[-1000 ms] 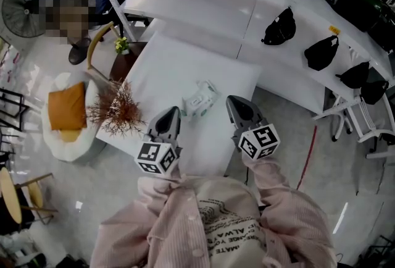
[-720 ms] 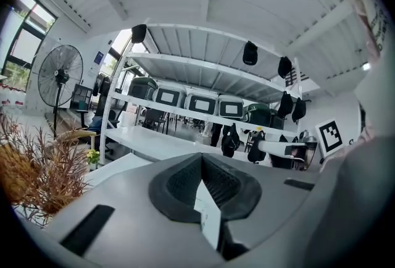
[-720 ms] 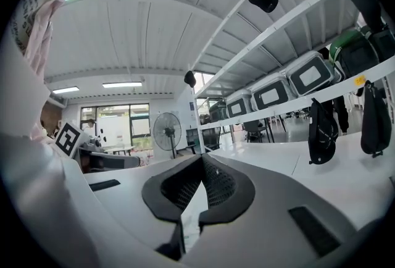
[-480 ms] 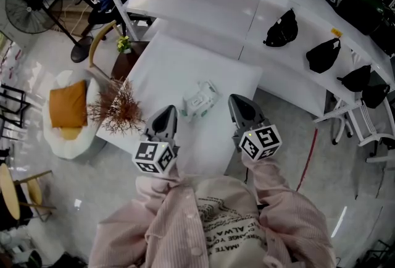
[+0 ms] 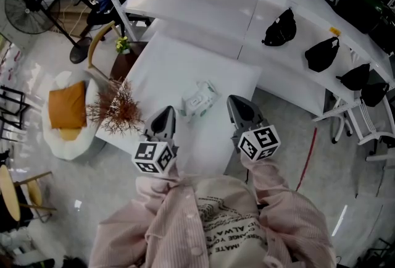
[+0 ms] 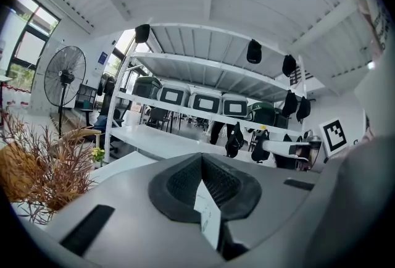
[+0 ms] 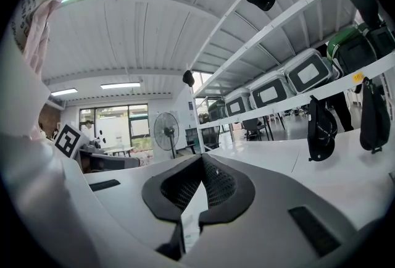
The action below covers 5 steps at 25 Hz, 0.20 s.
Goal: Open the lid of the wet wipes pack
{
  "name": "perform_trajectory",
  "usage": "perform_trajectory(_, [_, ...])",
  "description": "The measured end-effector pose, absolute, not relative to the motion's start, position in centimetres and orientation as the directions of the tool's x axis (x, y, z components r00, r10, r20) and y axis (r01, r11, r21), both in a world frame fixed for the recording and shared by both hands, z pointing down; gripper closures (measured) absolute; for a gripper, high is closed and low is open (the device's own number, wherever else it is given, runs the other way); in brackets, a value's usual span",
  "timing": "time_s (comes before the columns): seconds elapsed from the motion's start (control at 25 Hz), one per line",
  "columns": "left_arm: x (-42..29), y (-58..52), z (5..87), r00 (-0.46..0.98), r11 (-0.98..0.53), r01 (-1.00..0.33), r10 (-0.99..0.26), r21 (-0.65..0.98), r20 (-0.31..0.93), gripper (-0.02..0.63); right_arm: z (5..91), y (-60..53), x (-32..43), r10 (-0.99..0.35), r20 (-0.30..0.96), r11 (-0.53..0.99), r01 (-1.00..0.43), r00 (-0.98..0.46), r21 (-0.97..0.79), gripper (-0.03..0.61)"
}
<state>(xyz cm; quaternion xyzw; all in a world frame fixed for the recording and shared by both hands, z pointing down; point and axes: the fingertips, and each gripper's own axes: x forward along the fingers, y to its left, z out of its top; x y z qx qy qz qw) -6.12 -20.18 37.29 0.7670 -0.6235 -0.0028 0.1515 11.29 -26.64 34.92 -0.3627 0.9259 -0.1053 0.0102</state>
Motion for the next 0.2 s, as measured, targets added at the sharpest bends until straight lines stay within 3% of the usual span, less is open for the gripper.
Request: perform_trajectory(0.2, [-6.12,-19.82,37.24,0.218,-0.171,-0.956,-0.958,0.239,0.185,0.615,34.98,-26.35,11.81,-0.687,0.06,0.704,-0.684,-0.724,-0.19,0.578])
